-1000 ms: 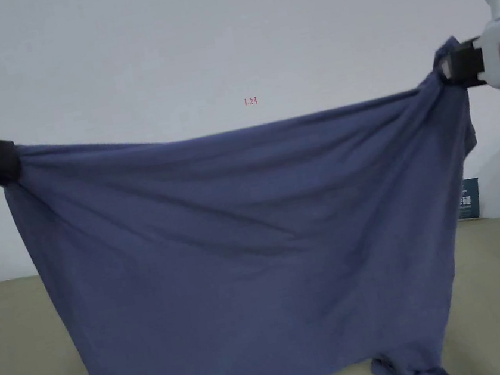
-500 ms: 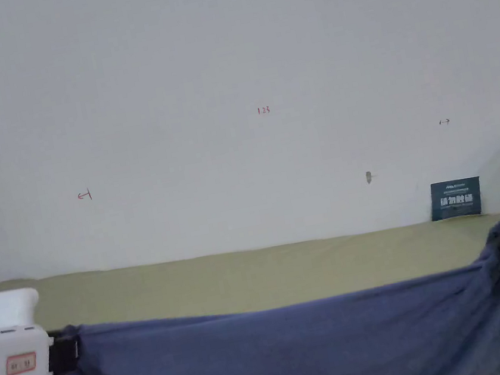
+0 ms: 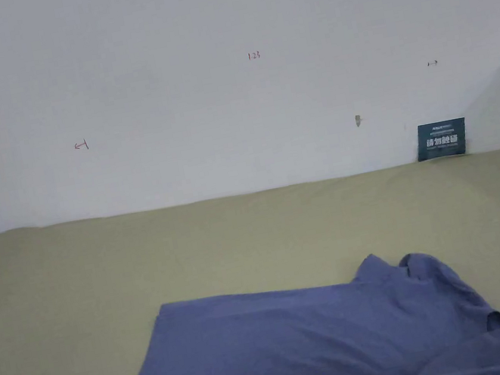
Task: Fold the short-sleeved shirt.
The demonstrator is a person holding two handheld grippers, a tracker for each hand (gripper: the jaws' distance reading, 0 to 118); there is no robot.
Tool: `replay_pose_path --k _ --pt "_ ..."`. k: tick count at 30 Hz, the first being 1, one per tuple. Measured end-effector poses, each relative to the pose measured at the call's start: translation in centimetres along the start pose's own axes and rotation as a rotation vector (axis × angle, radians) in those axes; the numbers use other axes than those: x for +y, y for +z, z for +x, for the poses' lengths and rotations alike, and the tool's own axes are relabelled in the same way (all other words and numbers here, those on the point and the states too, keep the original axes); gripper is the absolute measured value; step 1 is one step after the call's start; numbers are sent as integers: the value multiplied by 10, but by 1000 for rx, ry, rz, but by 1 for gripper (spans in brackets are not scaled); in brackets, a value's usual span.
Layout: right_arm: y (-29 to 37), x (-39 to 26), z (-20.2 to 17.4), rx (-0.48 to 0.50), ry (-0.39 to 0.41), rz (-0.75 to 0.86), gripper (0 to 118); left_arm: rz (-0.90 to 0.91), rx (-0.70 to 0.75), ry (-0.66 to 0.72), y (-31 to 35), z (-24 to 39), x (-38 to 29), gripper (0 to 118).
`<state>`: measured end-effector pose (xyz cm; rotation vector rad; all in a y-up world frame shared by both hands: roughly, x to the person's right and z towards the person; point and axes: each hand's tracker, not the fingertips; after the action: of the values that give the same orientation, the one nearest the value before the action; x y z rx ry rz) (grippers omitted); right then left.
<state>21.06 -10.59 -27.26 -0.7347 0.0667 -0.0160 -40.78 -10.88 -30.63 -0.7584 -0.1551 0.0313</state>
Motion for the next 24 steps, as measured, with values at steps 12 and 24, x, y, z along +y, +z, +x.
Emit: replay_pose_path --k 12,24 --pt "-7 -59 18 5 -85 -126 4 -135 -29 42 -13 -3 -64 6" --pt "-4 -68 20 -12 -126 -132 91 -168 -36 106 -11 -1 -63 106"
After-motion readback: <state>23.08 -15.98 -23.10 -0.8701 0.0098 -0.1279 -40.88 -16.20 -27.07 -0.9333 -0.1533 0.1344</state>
